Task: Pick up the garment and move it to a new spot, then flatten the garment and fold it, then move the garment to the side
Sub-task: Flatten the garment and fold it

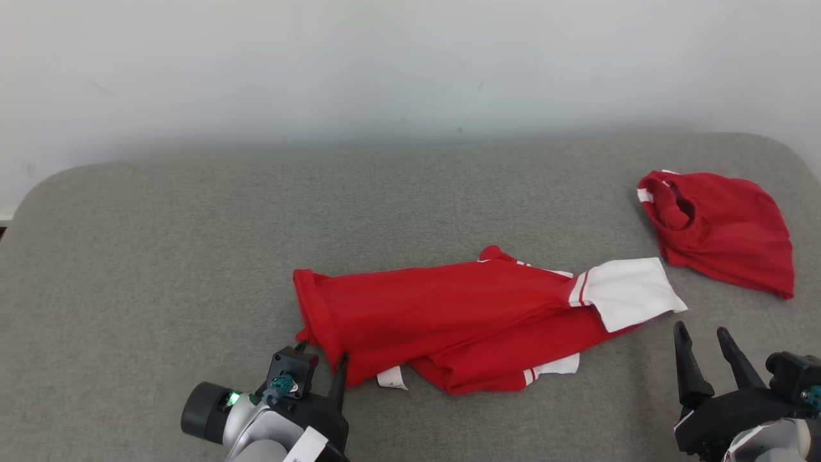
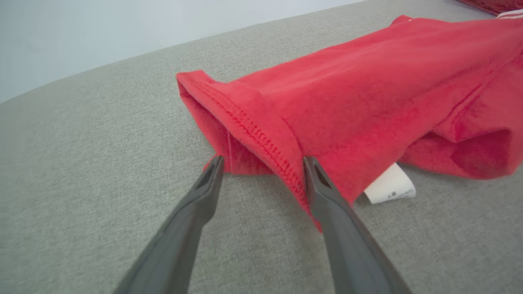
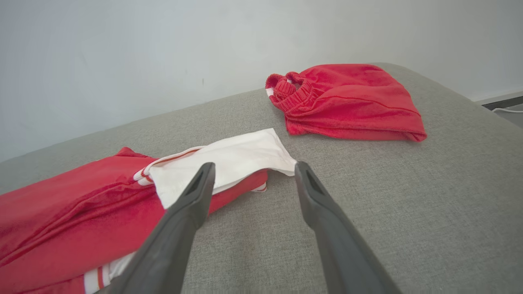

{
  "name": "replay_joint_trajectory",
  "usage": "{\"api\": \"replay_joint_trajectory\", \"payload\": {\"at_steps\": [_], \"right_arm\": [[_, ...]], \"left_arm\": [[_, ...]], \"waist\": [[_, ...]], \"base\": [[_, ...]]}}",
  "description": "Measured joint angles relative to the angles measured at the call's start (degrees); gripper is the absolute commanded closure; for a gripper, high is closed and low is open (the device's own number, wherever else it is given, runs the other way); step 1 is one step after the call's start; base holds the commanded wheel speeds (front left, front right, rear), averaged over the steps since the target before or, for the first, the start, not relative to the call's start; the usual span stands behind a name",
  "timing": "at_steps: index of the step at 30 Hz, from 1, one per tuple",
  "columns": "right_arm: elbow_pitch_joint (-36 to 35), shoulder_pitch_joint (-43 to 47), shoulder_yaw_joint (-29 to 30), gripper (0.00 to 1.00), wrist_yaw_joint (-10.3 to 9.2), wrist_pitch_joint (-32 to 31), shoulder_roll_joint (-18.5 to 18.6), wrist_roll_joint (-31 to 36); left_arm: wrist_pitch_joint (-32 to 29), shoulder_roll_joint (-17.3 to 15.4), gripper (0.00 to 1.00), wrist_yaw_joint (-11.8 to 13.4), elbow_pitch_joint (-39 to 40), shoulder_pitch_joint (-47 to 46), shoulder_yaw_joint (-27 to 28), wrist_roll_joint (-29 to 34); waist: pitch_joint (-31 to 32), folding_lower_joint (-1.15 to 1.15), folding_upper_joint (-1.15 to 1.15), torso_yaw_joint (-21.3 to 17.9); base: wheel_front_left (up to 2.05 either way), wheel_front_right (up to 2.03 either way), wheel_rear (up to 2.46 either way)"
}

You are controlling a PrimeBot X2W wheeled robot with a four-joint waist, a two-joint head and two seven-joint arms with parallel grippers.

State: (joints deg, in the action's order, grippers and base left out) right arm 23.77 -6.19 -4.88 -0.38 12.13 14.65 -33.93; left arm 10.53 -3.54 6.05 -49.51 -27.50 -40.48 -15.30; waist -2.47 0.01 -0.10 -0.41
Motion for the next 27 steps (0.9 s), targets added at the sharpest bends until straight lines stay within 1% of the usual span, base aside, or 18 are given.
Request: {"api": "replay_joint_trajectory", "payload": {"at_steps": [1, 2, 3, 14, 17, 18, 19, 20, 25, 27], "right_arm": [[0.02, 0.23, 0.0, 0.0, -0.15, 0.0, -0.02, 0.0], [0.01, 0.27, -0.01, 0.0, -0.15, 0.02, -0.04, 0.0], [-0.03, 0.26, -0.01, 0.0, -0.15, 0.05, -0.07, 0.0], [-0.22, 0.19, -0.67, 0.0, -0.21, 0.05, -0.71, 0.0], [-0.15, 0.2, -0.68, 0.0, -0.21, 0.04, -0.75, 0.0], [-0.15, 0.21, -0.68, 0.0, -0.21, 0.04, -0.75, 0.0], [-0.15, 0.21, -0.69, 0.0, -0.21, 0.04, -0.77, 0.0], [-0.15, 0.22, -0.73, 0.0, -0.21, 0.04, -0.81, 0.0], [0.01, 0.23, -0.74, 0.0, -0.22, -0.02, -0.85, 0.0], [0.16, 0.2, -0.9, 0.0, -0.21, -0.09, -0.85, 0.0]], "left_arm": [[0.0, 0.0, 0.66, 0.01, -0.02, -0.01, 0.11, 0.0], [-0.1, 0.0, 0.92, 0.01, -0.14, 0.01, 0.16, 0.0], [-0.26, 0.0, 1.0, 0.02, -0.16, 0.03, 0.29, -0.02], [-0.33, -0.38, 1.0, 0.35, -0.73, 0.32, 1.31, -0.44], [0.27, -0.21, 1.0, 0.45, 0.68, 1.27, 2.23, -1.43], [0.49, -0.11, 0.8, 0.4, 1.04, 1.68, 2.22, -1.78], [0.6, -0.07, 0.13, 0.4, 1.4, 1.83, 1.8, -1.87], [0.66, -0.02, 0.0, 0.41, 1.96, 1.84, 1.33, -1.85], [0.56, 0.22, 0.0, 0.02, 3.7, 1.55, -0.62, -0.51], [-0.51, 0.29, 0.0, 0.02, 3.7, 1.4, -1.72, 0.33]], "waist": [[0.06, 0.0, 0.0, 0.32], [0.12, 0.0, 0.0, 0.63], [0.18, 0.0, 0.0, 0.95], [0.94, 0.0, 0.0, 3.27], [1.01, 0.0, 0.0, 3.45], [1.01, 0.0, 0.0, 3.48], [0.99, 0.0, 0.0, 3.49], [0.98, 0.0, 0.0, 3.5], [0.9, 0.0, 0.0, 3.48], [0.93, 0.0, 0.0, 3.43]], "base": [[0.0, 0.0, 0.0], [0.0, 0.0, 0.0], [0.0, 0.0, 0.0], [0.0, 0.0, 0.0], [0.0, 0.0, 0.0], [0.0, 0.0, 0.0], [0.0, 0.0, 0.0], [0.0, 0.0, 0.0], [0.0, 0.0, 0.0], [0.0, 0.0, 0.0]]}}
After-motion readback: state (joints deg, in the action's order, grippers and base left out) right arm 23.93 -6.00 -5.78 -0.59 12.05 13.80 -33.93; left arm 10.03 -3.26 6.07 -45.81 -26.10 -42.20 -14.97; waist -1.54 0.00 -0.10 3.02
